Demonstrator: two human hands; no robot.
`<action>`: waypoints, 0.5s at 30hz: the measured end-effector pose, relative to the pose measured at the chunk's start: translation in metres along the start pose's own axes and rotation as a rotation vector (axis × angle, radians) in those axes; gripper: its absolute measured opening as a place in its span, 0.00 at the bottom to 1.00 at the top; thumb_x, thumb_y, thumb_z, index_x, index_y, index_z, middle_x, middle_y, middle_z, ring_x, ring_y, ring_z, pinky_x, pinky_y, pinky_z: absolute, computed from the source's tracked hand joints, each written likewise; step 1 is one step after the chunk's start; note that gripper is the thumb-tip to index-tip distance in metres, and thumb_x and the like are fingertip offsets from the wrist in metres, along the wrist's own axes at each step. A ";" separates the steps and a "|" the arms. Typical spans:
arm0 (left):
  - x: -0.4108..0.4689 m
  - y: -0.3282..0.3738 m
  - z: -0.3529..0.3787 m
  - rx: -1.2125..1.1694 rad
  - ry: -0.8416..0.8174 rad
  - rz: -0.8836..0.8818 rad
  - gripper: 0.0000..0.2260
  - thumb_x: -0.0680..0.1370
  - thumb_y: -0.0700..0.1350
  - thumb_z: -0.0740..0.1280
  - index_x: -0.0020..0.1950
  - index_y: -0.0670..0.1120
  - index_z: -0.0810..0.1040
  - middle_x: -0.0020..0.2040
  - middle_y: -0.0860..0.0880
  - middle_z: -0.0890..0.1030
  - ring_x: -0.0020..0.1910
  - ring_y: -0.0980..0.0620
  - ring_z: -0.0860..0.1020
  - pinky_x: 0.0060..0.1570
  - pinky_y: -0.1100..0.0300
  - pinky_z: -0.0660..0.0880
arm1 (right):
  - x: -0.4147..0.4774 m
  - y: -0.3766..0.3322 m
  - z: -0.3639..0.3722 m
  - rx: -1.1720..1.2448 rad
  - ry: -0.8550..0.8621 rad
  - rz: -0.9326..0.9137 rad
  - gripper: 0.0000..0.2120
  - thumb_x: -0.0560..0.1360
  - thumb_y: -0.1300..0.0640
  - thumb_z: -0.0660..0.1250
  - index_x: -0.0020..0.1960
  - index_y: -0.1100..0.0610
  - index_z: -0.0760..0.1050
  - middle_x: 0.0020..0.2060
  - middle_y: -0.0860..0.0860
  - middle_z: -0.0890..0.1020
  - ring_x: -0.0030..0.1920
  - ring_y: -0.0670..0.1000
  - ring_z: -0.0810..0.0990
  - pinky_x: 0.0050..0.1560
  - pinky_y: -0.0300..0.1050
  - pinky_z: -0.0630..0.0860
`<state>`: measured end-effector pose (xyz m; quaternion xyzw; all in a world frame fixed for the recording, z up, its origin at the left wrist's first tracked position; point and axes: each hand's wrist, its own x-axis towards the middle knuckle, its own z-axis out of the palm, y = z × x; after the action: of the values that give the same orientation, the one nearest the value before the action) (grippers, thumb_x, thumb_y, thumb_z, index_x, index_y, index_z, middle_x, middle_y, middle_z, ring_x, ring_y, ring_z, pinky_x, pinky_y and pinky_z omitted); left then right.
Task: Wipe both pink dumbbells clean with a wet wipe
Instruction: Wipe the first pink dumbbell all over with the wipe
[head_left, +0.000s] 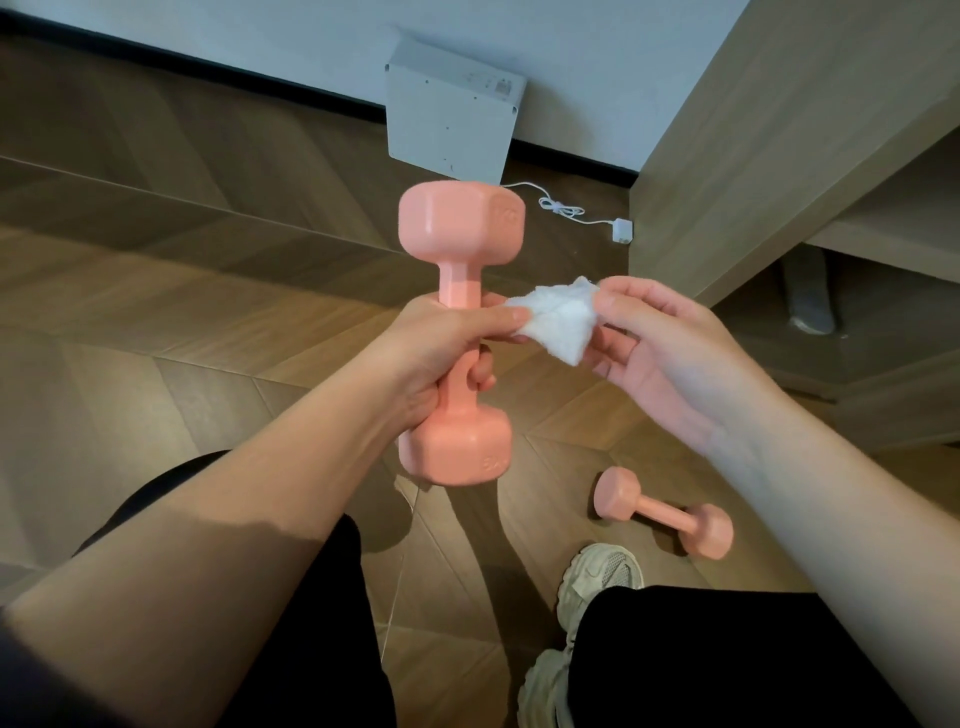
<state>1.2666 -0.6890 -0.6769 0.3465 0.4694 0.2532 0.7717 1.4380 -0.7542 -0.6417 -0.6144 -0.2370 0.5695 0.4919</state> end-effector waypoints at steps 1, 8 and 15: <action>0.000 0.001 0.000 -0.005 -0.003 0.009 0.06 0.74 0.37 0.72 0.45 0.44 0.76 0.31 0.47 0.80 0.19 0.55 0.66 0.24 0.64 0.69 | 0.000 0.001 -0.001 -0.004 -0.058 0.043 0.10 0.72 0.56 0.70 0.53 0.57 0.79 0.46 0.52 0.86 0.44 0.49 0.82 0.45 0.43 0.78; -0.002 0.001 0.000 0.074 -0.018 0.033 0.16 0.76 0.52 0.70 0.56 0.42 0.79 0.43 0.45 0.84 0.20 0.54 0.67 0.24 0.63 0.68 | 0.000 0.005 0.001 -0.111 0.160 -0.081 0.02 0.76 0.63 0.68 0.45 0.58 0.76 0.50 0.56 0.84 0.49 0.53 0.85 0.52 0.50 0.82; -0.003 0.009 -0.001 -0.146 -0.055 0.007 0.16 0.78 0.52 0.67 0.34 0.48 0.67 0.24 0.52 0.65 0.19 0.54 0.62 0.25 0.64 0.64 | -0.010 0.030 0.015 -0.700 -0.041 -0.347 0.02 0.75 0.61 0.70 0.46 0.57 0.81 0.38 0.53 0.85 0.40 0.53 0.83 0.44 0.50 0.78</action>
<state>1.2638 -0.6850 -0.6686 0.2976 0.4272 0.2800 0.8065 1.4132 -0.7701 -0.6615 -0.6843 -0.5272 0.3748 0.3368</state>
